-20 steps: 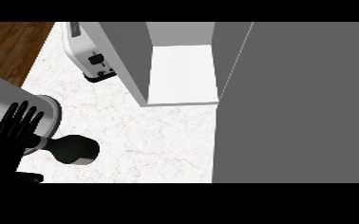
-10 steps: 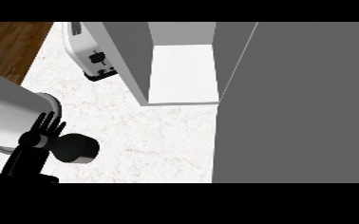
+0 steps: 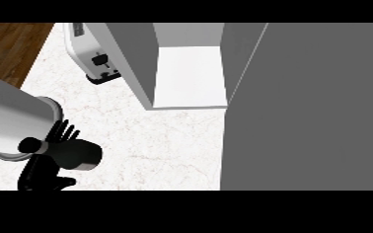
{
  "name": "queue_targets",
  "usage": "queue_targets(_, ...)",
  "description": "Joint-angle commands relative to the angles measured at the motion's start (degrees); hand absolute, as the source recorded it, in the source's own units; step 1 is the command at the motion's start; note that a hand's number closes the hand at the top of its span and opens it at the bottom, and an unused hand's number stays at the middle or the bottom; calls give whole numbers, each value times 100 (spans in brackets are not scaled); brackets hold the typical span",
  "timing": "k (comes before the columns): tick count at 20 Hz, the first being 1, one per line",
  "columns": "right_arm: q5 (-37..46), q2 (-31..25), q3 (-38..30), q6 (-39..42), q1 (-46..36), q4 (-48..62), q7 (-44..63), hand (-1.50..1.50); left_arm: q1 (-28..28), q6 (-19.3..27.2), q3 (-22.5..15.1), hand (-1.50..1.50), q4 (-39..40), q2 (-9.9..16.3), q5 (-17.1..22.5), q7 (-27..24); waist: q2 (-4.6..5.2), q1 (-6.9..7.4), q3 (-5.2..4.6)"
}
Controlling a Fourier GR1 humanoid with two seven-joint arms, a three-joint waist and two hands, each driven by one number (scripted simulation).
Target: Pick up the wine, place it into the cabinet and close the cabinet
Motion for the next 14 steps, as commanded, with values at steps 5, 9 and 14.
queue_targets(5,-235,31,-49,-22,30,-382,104,-150,-482,-432,-57,-150,1031,44,-135,-1024,9,21,-1)
queue_targets(9,-364,-38,1,10,242,-751,242,-150,-723,-674,-12,150,1219,124,35,-845,9,-42,-7)
queue_targets(14,-206,79,117,-102,201,-664,260,-150,-782,-1351,-130,150,1316,117,194,-487,7,-26,-11)
